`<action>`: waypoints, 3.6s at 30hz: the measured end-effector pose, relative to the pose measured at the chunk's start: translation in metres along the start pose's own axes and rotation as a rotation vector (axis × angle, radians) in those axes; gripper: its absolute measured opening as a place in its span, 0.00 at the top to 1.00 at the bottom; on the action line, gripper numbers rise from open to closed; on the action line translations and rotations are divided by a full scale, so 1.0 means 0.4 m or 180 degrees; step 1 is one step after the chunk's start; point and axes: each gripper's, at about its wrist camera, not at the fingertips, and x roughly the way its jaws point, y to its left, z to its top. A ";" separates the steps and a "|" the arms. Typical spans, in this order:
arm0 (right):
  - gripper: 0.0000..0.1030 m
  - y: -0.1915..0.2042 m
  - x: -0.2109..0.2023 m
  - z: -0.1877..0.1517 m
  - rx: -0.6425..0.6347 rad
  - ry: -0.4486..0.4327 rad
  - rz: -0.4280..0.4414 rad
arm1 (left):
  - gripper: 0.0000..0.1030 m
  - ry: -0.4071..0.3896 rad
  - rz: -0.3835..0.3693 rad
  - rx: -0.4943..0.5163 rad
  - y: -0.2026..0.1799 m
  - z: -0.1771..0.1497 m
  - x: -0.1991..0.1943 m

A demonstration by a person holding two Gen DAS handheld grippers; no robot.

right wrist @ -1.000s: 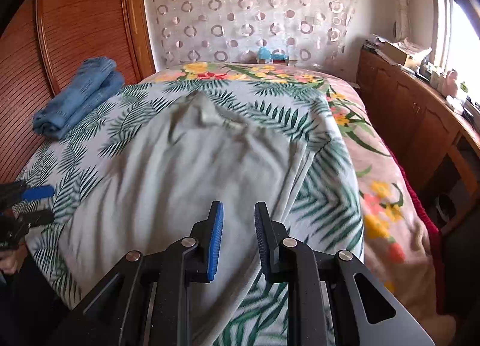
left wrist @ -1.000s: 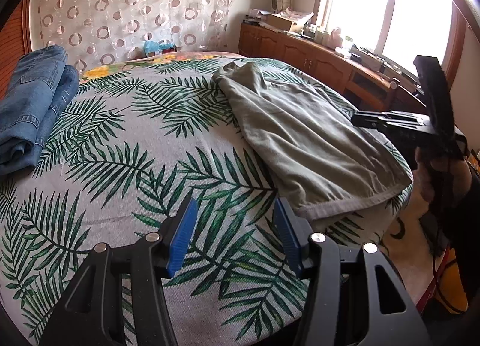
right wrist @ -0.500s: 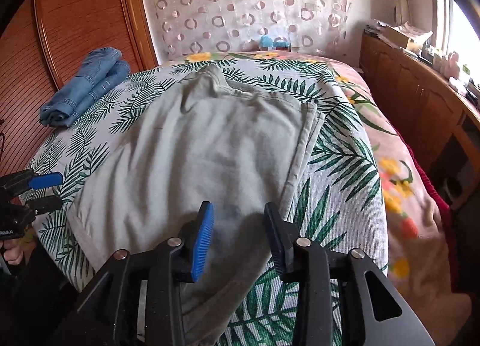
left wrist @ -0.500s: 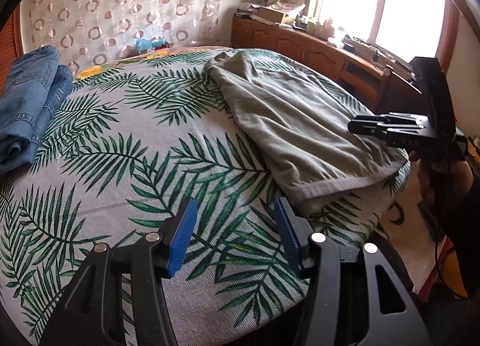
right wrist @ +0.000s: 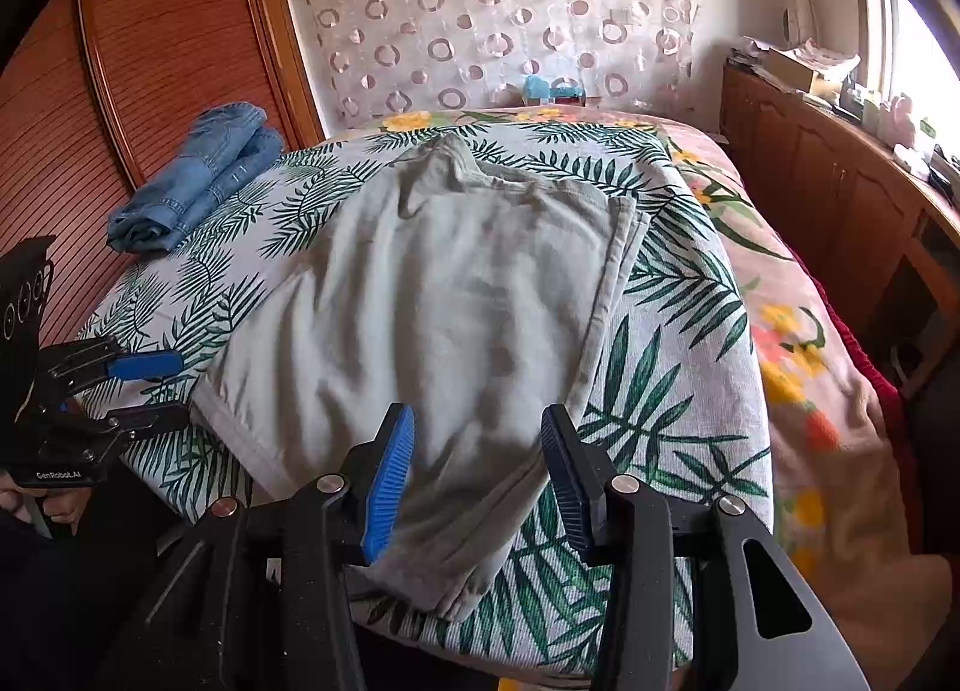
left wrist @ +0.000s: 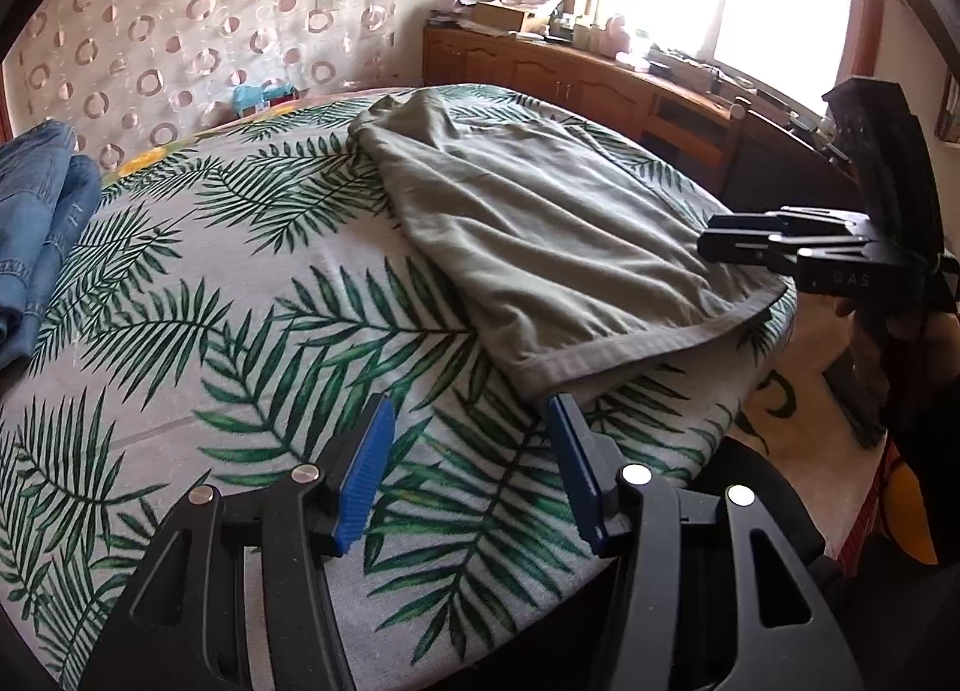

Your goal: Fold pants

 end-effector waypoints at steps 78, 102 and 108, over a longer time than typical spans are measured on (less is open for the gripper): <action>0.52 -0.016 0.006 -0.028 0.0077 -0.0130 -0.0021 | 0.59 -0.0064 -0.0293 0.0180 -0.052 -0.043 -0.061; 0.52 0.017 -0.051 -0.076 0.0153 0.0022 -0.0076 | 0.59 -0.0022 -0.0175 0.0258 -0.055 -0.008 0.004; 0.52 0.014 -0.054 -0.078 0.0163 0.0012 -0.0046 | 0.59 -0.0036 -0.0174 0.0271 -0.061 -0.007 0.007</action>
